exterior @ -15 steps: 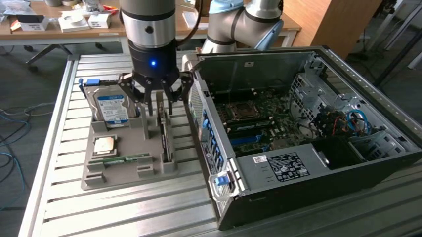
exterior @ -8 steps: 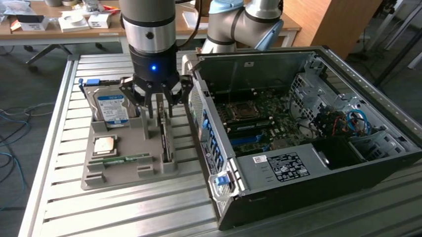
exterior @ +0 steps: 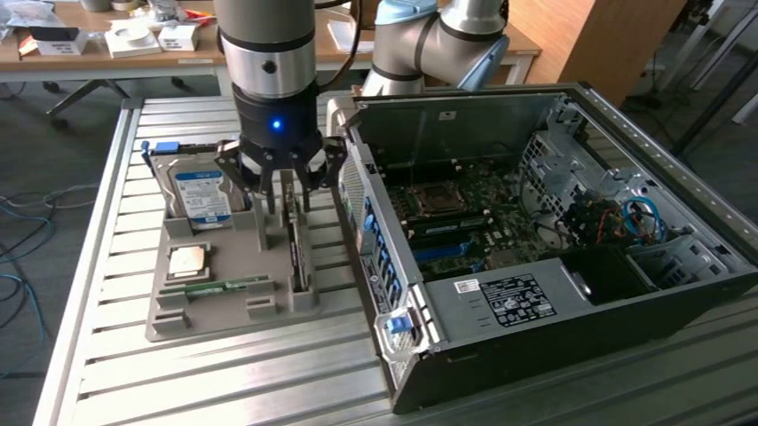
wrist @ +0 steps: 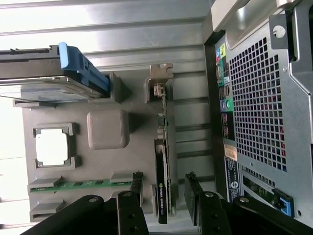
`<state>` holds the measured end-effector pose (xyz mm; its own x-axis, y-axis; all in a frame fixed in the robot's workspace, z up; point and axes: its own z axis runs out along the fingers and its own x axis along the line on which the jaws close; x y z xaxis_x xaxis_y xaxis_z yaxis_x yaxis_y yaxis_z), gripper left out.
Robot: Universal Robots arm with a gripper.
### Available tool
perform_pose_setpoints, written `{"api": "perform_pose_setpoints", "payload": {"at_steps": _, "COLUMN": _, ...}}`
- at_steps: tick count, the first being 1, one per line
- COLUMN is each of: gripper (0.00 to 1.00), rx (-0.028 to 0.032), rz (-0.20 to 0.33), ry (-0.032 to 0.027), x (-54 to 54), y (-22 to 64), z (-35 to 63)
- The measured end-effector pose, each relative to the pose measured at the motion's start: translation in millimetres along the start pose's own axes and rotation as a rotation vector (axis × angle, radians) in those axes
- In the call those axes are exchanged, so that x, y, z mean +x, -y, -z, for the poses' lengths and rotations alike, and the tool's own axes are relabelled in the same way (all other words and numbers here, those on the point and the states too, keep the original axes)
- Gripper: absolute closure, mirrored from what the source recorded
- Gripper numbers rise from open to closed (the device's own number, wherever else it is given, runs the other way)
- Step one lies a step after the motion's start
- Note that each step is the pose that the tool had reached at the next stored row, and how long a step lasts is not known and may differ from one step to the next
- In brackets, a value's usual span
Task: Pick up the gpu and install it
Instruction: 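Pick up the gpu and move the gpu toward the slot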
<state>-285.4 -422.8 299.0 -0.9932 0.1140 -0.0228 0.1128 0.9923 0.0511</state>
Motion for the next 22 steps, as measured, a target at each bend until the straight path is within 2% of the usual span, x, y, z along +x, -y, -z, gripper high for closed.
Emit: {"api": "perform_pose_setpoints", "payload": {"at_steps": 22, "gripper": 0.53, "rx": -0.0010, "rz": 0.000, "ry": -0.0003, "x": 0.5, "y": 1.1, "z": -21.1}}
